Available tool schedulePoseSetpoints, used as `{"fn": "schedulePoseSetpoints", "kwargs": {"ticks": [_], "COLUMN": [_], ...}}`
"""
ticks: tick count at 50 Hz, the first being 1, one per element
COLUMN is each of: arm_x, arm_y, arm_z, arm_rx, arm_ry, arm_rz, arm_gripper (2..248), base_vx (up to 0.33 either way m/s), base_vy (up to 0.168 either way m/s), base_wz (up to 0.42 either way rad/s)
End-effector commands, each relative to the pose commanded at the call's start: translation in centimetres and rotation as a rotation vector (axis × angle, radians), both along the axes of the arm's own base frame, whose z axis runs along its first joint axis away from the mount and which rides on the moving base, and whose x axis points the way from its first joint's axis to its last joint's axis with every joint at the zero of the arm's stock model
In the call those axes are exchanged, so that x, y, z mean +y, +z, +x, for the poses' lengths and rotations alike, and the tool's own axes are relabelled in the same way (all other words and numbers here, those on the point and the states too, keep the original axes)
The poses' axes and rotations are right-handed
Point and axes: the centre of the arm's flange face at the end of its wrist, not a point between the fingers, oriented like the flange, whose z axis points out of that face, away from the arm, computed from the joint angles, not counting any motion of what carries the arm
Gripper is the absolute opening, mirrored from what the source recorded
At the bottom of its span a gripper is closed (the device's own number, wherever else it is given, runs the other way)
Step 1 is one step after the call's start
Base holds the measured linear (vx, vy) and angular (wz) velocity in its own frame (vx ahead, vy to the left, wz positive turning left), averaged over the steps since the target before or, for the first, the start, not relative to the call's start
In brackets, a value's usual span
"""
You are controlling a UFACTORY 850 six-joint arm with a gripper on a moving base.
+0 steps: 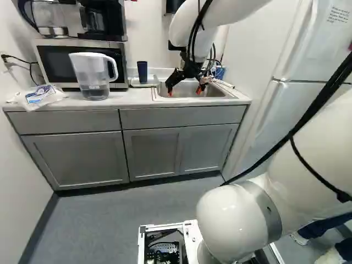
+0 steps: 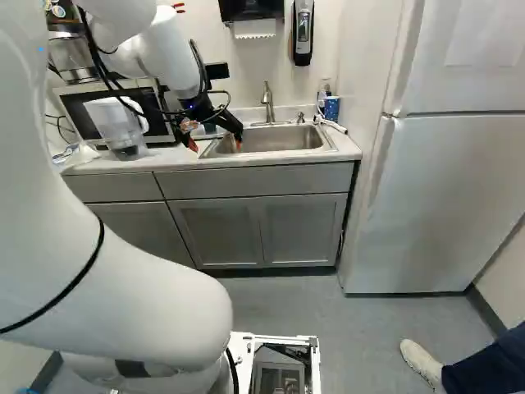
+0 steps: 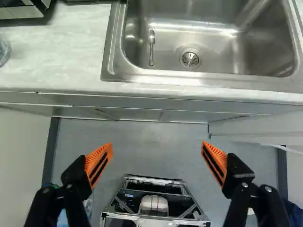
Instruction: Rinse the cup and place it in the tray
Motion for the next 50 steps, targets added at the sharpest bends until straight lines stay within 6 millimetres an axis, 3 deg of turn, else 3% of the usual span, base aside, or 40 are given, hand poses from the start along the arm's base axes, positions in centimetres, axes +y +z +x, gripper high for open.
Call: {"fn": "schedulePoseSetpoints", "kwargs": {"ticks": [50], "arm_x": [0.0], "arm_y": [-0.01], "arm_z": [0.0], "arm_rx": [0.0], "arm_ry": [0.0], "arm_rz": [0.0], "arm_gripper": [247], "base_vx": [-0.024], "base_vy": [0.001], "base_wz": [0.005]}}
